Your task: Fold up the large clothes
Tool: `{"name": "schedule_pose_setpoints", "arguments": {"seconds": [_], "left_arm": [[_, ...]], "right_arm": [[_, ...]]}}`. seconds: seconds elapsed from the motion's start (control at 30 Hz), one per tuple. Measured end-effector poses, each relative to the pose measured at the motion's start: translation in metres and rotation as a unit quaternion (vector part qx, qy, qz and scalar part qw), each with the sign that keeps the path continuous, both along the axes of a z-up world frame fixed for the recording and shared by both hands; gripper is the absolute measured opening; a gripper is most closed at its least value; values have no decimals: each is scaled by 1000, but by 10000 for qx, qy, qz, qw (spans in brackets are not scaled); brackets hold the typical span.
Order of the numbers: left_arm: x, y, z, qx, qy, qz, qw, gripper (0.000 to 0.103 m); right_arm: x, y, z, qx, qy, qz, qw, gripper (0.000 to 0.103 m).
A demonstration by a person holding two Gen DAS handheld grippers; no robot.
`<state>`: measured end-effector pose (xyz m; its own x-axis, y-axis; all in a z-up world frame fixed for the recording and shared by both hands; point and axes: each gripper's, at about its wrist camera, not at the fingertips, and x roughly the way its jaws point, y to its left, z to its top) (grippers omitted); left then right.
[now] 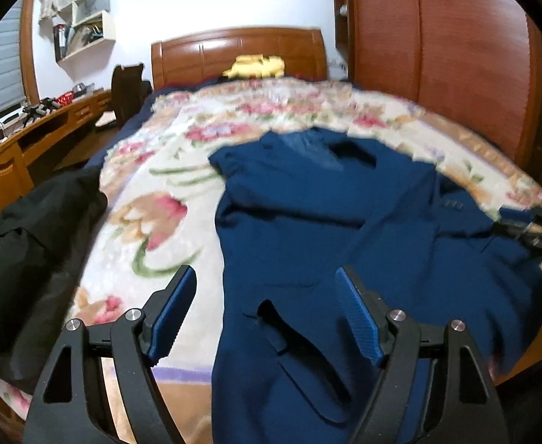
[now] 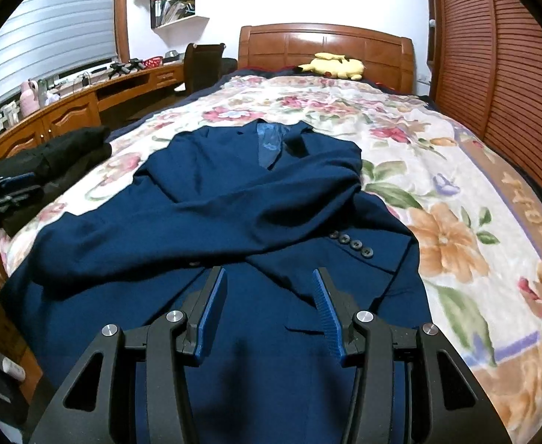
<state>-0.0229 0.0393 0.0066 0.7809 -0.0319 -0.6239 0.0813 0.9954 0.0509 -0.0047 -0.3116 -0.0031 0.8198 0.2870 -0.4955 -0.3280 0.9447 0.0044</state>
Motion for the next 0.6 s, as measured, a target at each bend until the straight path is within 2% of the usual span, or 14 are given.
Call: {"name": "schedule_pose_setpoints", "arguments": {"seconds": [0.3,0.33,0.37,0.4,0.47,0.53,0.6], "left_arm": [[-1,-16,-43,-130,746,-362,9965,77],[-1,-18,-45,-159,795,-424,9958,67],[0,-20,-48,-216,878,-509,9946,53],[1,-22,-49,-280,938,-572,9935,46],[3,-26,-51,-364,1052,-676,9915,15],[5,-32,-50,-262,1046,-723,9915,6],[7,-34,-40,-48,819,-635,9946,5]], "right_arm": [[-1,-3,1,37,3,-19,10000,50],[-1,-4,1,45,6,-21,10000,50],[-1,-5,1,55,6,-27,10000,50],[-1,-5,1,69,11,-36,10000,50],[-1,-7,1,91,20,-41,9999,50],[0,-8,1,101,31,-51,9999,50],[0,-10,1,118,40,-61,9999,50]]}}
